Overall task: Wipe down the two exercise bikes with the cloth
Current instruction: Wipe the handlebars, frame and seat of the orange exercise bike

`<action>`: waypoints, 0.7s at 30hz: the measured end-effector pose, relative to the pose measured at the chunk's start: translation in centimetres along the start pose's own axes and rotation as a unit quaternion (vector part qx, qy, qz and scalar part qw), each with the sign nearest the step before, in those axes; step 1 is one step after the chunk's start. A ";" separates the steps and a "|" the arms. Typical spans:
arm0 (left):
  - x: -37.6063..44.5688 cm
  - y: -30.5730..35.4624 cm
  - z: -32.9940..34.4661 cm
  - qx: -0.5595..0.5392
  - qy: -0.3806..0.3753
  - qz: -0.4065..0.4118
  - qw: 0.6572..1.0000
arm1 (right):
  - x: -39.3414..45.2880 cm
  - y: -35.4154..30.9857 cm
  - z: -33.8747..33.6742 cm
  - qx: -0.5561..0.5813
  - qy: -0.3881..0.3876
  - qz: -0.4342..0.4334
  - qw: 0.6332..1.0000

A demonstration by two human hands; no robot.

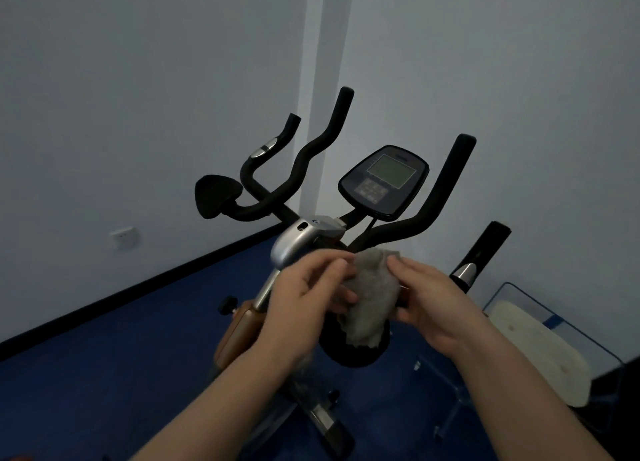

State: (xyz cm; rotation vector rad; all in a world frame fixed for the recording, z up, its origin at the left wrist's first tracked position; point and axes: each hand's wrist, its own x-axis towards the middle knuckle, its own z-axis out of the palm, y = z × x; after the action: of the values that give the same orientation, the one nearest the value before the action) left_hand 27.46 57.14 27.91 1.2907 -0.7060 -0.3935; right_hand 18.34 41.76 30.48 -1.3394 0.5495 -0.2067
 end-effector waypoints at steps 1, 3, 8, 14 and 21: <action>0.3 -0.3 -0.5 0.005 0.048 -0.004 0.999 | 0.0 0.0 -0.2 0.016 0.021 0.005 1.000; 0.8 -1.1 -1.2 0.030 0.108 -0.013 0.994 | 0.0 -0.5 -0.5 0.021 0.033 0.006 0.999; 0.9 -4.2 -1.2 0.110 0.123 -0.057 0.985 | 1.0 1.6 0.1 -0.364 0.130 -0.091 0.918; 0.2 -7.5 0.0 0.106 0.102 -0.112 0.983 | -0.5 7.0 3.6 -0.526 0.240 -0.222 0.785; -0.5 -8.4 0.9 0.004 0.163 -0.131 0.978 | 1.7 8.1 3.8 -0.676 0.181 -0.130 0.703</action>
State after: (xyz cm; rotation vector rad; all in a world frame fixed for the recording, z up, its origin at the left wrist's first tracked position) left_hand 27.49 54.71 19.85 1.4193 -0.2617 -0.3792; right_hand 20.32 46.17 22.77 -2.8843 0.8996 -0.3162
